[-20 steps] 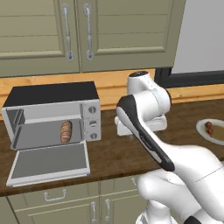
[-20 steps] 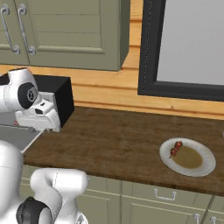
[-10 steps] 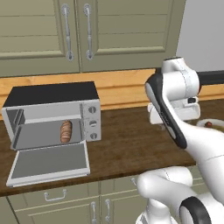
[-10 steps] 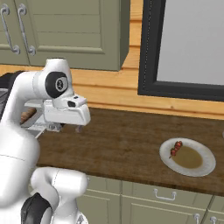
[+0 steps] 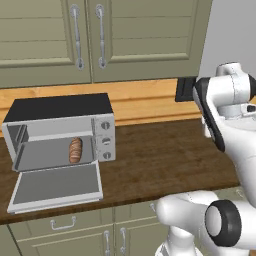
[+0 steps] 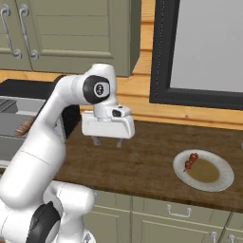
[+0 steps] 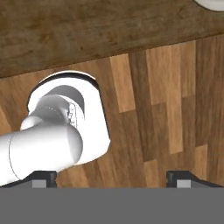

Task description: Pick up the kebab skewer and baguette bread, and place them inside the toaster oven. Close the toaster oven door and start by setting the timer.

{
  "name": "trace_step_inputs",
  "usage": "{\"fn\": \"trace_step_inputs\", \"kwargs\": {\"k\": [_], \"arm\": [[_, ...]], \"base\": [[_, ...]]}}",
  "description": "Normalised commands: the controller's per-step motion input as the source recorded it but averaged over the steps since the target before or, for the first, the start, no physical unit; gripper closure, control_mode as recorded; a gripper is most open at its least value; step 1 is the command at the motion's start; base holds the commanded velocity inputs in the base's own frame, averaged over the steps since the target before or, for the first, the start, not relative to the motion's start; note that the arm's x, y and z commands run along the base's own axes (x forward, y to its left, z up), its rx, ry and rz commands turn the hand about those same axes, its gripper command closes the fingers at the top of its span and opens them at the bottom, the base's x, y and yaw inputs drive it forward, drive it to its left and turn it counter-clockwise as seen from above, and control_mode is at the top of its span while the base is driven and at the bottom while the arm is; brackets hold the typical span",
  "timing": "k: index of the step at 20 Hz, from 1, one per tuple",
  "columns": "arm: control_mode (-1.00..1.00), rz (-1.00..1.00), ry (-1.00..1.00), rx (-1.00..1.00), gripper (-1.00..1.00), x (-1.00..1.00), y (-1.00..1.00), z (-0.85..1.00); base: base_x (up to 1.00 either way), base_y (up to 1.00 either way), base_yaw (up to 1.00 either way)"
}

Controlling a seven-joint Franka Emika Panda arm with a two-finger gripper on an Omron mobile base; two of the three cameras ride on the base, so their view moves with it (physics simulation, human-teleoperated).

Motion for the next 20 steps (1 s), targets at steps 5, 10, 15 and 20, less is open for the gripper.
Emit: {"fn": "trace_step_inputs", "kwargs": {"k": [5, 10, 15, 20], "arm": [[-1.0, -0.01, 0.14, 0.0, -1.0, 0.0, -1.0, -0.04], [-1.0, 0.0, 0.13, 0.0, -1.0, 0.04, -0.82, -0.15], [-1.0, 0.0, 0.09, 0.01, -1.0, 0.21, -0.57, -0.13], [-1.0, 0.0, 0.06, 0.12, -1.0, 0.19, -0.23, -0.5]], "base": [[0.0, 0.0, 0.0], [0.0, 0.0, 0.0], [0.0, 0.0, 0.0], [0.0, 0.0, 0.0]]}}
